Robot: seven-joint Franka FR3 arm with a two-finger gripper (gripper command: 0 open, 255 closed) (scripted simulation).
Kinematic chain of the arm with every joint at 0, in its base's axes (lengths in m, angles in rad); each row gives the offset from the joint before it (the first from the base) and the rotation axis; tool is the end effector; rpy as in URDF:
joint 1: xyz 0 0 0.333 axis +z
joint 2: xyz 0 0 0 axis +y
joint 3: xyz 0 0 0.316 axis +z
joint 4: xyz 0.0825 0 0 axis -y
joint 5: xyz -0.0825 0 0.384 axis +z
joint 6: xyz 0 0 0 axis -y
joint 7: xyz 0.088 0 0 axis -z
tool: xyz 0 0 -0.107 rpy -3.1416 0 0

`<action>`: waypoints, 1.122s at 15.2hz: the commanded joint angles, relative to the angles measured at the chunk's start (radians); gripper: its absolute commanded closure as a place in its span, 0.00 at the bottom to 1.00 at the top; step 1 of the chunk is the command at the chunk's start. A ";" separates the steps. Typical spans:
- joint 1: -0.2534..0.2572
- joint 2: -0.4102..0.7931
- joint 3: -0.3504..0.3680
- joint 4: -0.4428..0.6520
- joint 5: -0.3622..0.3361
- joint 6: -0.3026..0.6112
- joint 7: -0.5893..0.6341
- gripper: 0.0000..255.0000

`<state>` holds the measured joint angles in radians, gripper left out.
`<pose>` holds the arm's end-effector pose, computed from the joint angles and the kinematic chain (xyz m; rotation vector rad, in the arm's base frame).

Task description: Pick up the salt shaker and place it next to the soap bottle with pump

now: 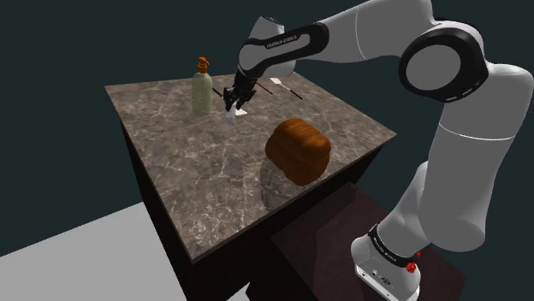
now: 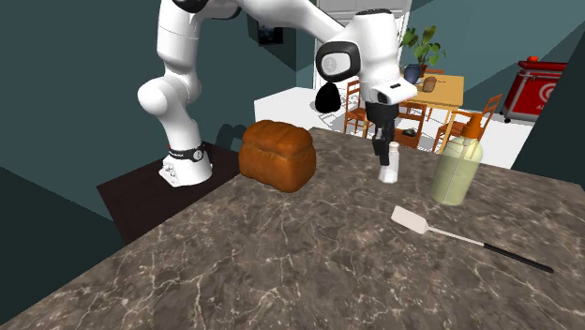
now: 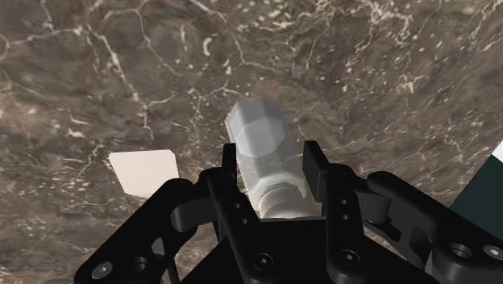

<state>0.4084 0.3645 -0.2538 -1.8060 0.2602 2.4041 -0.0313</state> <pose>0.6528 0.1180 0.3735 -2.9936 -0.0628 -0.3640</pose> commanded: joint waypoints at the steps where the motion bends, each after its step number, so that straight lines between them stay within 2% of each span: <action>1: -0.002 0.013 0.004 -0.008 0.008 0.021 -0.007 1.00; 4: -0.006 0.033 0.010 -0.020 0.021 0.053 -0.018 1.00; 12: -0.007 0.035 0.011 -0.021 0.022 0.056 -0.019 1.00; 13: -0.007 0.035 0.011 -0.021 0.022 0.056 -0.019 0.00; 17: -0.007 0.035 0.011 -0.021 0.022 0.056 -0.019 0.00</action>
<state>0.4019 0.3998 -0.2431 -1.8274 0.2819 2.4597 -0.0502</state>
